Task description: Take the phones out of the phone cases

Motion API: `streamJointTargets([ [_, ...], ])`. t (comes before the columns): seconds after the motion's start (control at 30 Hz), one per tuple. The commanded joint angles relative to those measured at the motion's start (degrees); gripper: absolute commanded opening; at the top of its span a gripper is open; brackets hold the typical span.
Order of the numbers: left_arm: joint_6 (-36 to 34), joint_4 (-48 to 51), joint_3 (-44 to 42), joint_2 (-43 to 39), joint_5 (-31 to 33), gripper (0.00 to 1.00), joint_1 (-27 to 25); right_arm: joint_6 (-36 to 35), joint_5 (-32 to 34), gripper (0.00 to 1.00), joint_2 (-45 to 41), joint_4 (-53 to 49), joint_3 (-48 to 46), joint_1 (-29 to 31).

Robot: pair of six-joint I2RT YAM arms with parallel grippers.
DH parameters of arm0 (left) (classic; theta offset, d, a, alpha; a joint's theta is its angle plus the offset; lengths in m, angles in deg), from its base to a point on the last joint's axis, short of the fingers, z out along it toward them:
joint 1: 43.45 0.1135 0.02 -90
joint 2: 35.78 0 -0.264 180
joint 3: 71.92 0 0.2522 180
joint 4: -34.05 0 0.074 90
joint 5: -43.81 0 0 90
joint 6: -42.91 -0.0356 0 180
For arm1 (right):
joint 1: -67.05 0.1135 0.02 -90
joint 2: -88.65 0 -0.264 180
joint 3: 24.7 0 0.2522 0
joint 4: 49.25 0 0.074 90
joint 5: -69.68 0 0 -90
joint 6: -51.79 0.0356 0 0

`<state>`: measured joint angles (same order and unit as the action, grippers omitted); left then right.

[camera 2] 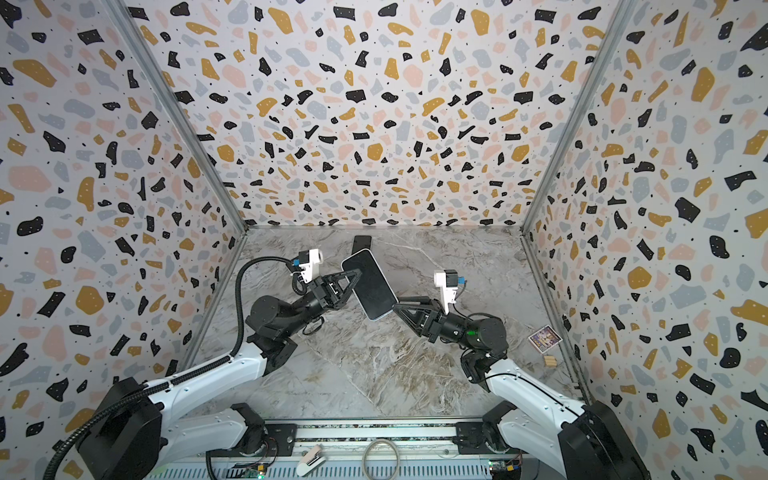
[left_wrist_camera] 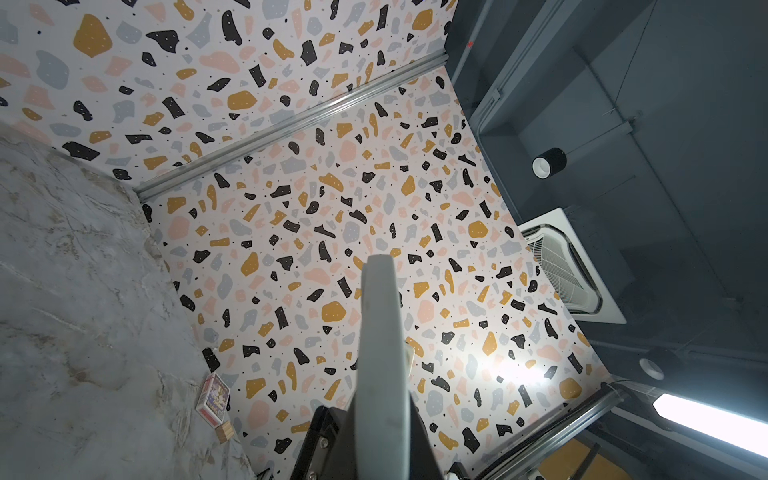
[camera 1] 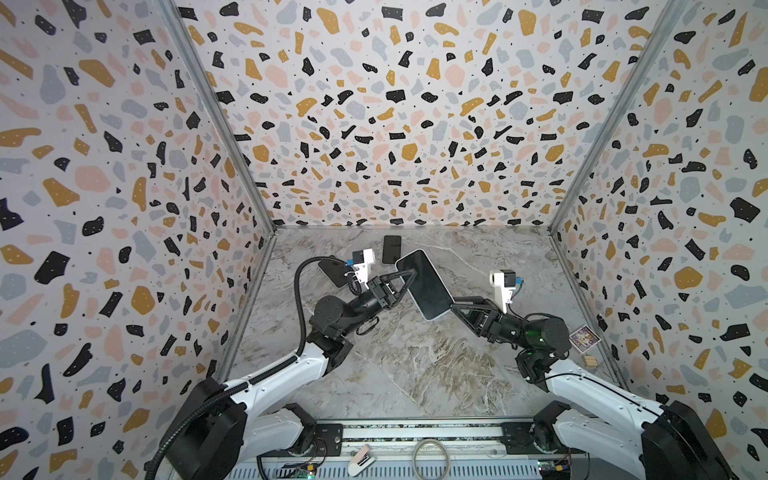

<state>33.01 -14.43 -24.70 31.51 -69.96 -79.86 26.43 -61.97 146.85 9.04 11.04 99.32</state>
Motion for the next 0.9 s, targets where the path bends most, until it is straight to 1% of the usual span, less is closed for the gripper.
streamJointTargets([
  [0.0, -0.6, -6.7, -0.3, -0.6, -0.4, 0.00, -0.2, 0.1, -0.7, 0.34, -0.1, 2.6, 2.1, 0.3],
  [0.07, -0.7, -6.8, -0.3, -0.8, -0.3, 0.00, -0.2, 0.0, -0.8, 0.29, 0.2, 2.6, 2.2, 0.3],
  [0.2, -0.2, -7.1, -0.2, -1.2, -0.1, 0.00, -0.2, 0.4, -1.0, 0.14, 0.8, 3.5, 2.0, 0.4],
  [0.27, 0.2, -7.1, 0.2, -1.4, 0.0, 0.00, -0.2, 0.5, -1.0, 0.10, 1.0, 3.5, 1.7, 0.4],
  [0.43, 2.9, -8.9, 0.7, -1.2, 0.4, 0.00, -0.3, 1.9, -1.1, 0.09, 1.6, 11.0, -0.3, 0.4],
  [0.63, 6.0, -10.6, 1.5, 0.5, 0.9, 0.00, -0.3, 4.2, -3.5, 0.09, 4.5, 18.9, -0.6, 0.4],
  [0.77, 10.5, -15.5, 1.6, 3.3, 1.2, 0.00, -0.3, 5.6, -4.9, 0.10, 7.0, 25.0, -0.5, 0.5],
  [0.87, 15.5, -22.4, 2.3, 6.3, 1.2, 0.00, -0.3, 6.3, -6.1, 0.10, 9.0, 27.6, 0.4, 0.4],
])
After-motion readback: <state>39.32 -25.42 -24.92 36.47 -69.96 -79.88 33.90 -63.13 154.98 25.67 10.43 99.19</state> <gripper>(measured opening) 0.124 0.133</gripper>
